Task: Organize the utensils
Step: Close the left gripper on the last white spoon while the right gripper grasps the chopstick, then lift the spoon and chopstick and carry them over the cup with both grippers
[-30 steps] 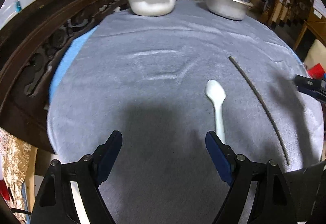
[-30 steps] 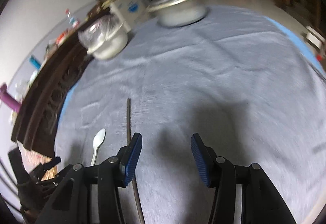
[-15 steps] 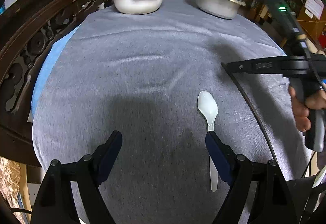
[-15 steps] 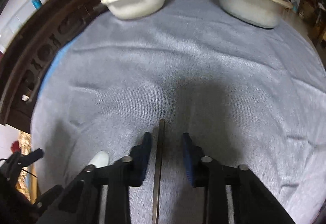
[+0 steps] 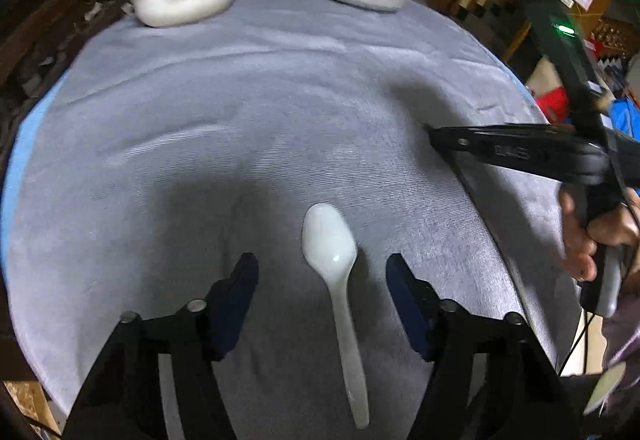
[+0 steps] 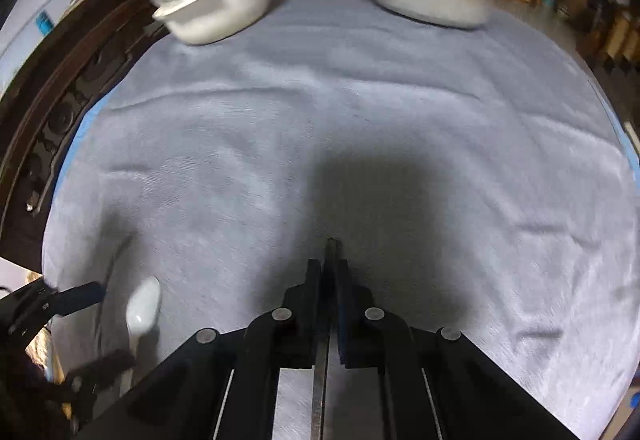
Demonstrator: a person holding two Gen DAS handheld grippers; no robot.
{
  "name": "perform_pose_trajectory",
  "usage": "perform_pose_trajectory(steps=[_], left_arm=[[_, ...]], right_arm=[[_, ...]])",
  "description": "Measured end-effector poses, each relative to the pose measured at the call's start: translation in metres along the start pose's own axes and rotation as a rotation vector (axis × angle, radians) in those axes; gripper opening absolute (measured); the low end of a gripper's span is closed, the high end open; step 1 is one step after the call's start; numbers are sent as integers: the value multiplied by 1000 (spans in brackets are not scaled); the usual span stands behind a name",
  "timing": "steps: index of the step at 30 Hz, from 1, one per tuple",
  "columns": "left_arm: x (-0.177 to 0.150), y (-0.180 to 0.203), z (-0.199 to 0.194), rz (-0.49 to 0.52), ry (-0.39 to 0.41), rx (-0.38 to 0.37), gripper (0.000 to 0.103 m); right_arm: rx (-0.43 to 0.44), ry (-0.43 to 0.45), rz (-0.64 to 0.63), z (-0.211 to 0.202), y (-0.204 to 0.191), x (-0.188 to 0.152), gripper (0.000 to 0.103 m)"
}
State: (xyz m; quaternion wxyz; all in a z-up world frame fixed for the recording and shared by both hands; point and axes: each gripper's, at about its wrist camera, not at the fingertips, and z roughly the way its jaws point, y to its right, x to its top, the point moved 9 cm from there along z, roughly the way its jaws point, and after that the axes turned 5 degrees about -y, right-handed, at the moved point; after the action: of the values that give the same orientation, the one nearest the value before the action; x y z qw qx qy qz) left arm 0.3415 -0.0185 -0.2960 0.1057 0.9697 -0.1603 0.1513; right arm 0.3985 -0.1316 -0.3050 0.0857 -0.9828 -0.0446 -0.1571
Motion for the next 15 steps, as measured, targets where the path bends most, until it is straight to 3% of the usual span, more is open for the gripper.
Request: perform_pose_trajectory(steps=[1,8,11,13,15], left_arm=[[2,-1,6,-1,-12,15,55],[13,11,13,98,-2,75,52],[15,17,16,143,12,121,46],[16,17,15,144,22,113,33],[18,15,14,132,31,98,32]], right_arm=[[1,-1,14,-3,8,-4,7],[44,-18,74,-14,32,-30,7],[34,-18,65,-17,33,-35,7],[10,-15,49,-17,30,-33,7],[1,-9,38,-15,29,-32,8]])
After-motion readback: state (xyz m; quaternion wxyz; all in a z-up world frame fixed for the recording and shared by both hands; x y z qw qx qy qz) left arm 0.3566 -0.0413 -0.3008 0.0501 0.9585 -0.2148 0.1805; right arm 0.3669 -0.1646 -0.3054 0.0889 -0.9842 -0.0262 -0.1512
